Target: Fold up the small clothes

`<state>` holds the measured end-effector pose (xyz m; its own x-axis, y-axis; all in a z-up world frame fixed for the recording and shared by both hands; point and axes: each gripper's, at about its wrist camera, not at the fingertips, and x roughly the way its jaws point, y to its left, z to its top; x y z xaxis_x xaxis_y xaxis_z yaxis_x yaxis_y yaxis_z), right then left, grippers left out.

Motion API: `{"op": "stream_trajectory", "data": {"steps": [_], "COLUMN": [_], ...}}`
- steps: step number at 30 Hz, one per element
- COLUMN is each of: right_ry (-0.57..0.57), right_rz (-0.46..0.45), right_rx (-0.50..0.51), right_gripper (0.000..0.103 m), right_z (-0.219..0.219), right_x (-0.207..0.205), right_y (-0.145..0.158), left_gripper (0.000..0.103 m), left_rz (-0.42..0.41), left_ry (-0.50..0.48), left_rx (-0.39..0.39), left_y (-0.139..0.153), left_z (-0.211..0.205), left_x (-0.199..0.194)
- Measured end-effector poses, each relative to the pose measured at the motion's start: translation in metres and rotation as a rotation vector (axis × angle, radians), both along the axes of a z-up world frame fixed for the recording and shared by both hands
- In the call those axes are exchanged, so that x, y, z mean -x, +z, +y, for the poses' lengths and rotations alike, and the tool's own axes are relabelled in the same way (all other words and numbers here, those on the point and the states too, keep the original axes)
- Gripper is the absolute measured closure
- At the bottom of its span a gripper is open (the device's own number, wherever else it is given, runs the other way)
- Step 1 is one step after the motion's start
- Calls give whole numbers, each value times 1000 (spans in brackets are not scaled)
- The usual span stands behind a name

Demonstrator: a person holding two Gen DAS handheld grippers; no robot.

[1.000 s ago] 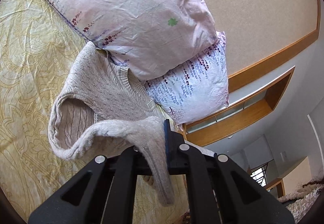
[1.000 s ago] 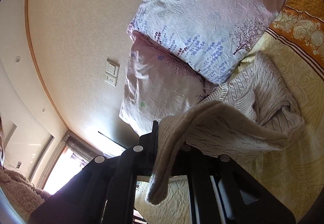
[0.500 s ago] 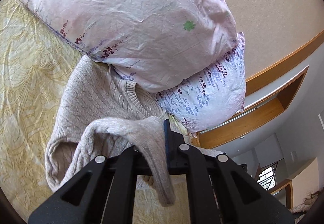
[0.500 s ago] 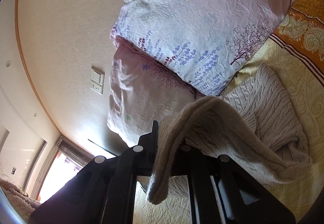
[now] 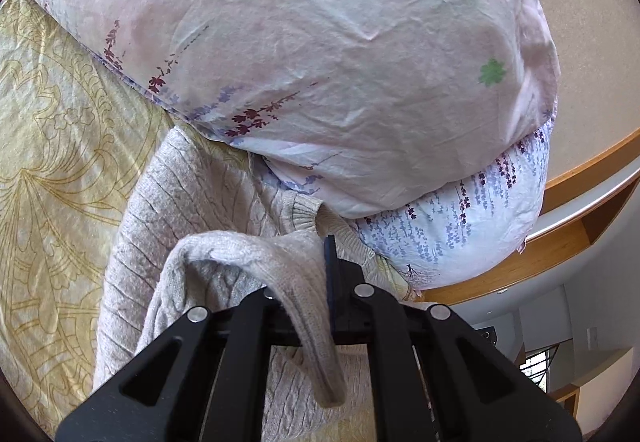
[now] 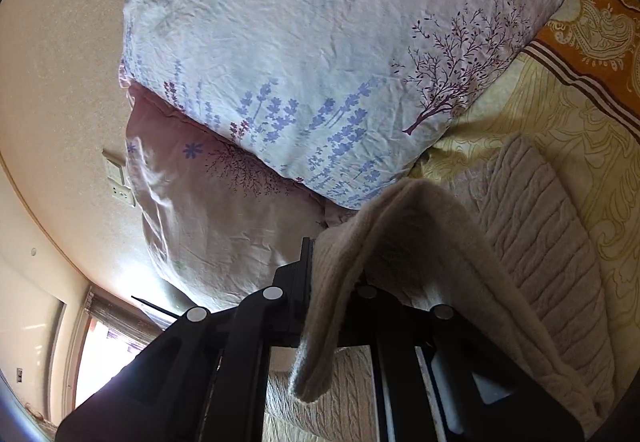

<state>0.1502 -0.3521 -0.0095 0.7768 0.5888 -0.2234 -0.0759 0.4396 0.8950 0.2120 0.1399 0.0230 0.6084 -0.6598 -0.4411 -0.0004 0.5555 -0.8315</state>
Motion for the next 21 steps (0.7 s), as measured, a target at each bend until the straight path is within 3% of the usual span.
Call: {"op": "stream_trajectory", "data": {"steps": [6, 9, 11, 13, 14, 17, 19, 21], "right_ry": [-26, -28, -32, -37, -45, -56, -57, -54], "right_rz": [142, 159, 175, 200, 199, 176, 161, 168], "right_rx": [-49, -46, -43, -64, -78, -65, -40, -32], "right_gripper": [95, 93, 86, 61, 59, 38, 30, 29], "right_z": [-7, -7, -7, -8, -9, -7, -5, -4], "right_x": [-23, -29, -34, -38, -39, -41, -41, -42], "right_y": [-30, -33, -34, -35, -35, -26, -19, -18], "left_gripper": [97, 97, 96, 93, 89, 71, 58, 45], "left_rz": [111, 123, 137, 165, 175, 177, 163, 142], "left_ry": [41, 56, 64, 69, 71, 72, 64, 64], "left_rx": [21, 31, 31, 33, 42, 77, 79, 62], "left_y": [-29, -34, -36, -39, -41, -39, -33, -28], "left_z": [3, 3, 2, 2, 2, 1, -1, -4], "left_x": [-20, -24, -25, -28, -30, -33, -34, -35]}}
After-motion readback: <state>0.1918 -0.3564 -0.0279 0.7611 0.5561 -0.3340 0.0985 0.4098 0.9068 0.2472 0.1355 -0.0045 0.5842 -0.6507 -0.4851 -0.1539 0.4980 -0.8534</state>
